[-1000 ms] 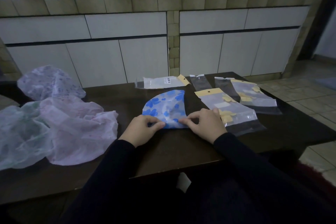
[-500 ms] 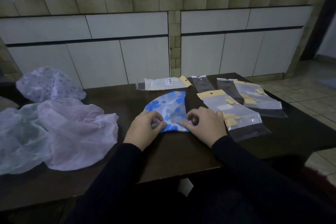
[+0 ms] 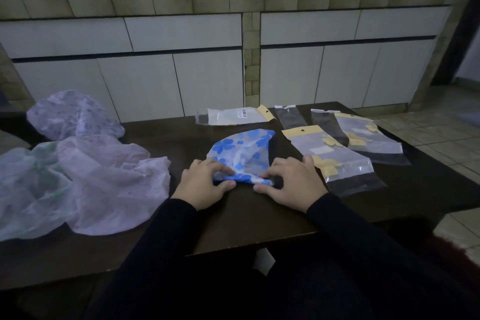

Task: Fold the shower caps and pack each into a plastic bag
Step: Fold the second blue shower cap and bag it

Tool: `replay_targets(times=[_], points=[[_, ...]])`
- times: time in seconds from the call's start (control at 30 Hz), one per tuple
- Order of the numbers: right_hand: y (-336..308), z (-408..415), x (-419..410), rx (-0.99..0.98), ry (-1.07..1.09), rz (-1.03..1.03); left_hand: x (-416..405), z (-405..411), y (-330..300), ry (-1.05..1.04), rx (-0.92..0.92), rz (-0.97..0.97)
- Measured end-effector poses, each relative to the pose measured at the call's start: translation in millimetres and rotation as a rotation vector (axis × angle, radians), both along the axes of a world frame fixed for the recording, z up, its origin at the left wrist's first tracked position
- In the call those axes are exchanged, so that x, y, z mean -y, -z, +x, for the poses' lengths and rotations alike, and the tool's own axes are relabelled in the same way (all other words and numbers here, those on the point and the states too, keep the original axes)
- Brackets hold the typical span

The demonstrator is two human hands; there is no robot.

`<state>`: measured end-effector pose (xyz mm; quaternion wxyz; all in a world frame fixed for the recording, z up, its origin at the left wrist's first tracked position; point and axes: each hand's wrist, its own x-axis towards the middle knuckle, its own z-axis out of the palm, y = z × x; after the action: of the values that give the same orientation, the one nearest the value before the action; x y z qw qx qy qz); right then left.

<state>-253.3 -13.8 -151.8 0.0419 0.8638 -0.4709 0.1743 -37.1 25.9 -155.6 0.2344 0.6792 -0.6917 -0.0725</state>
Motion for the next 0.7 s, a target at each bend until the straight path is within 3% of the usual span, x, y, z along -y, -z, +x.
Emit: replay_targets(times=[0.33, 0.53, 0.7], points=[[-6.5, 3.1, 8.2, 0.047, -0.031, 0.027, 3.8, 7.9, 1.2, 0.007, -0.052, -0.076], [-7.9, 2.7, 8.7, 0.125, 0.005, 0.018, 0.7, 3.7, -2.1, -0.081, 0.041, -0.09], [-6.3, 2.3, 8.0, 0.074, 0.041, 0.08, 4.3, 1.8, -3.5, -0.103, 0.07, -0.074]])
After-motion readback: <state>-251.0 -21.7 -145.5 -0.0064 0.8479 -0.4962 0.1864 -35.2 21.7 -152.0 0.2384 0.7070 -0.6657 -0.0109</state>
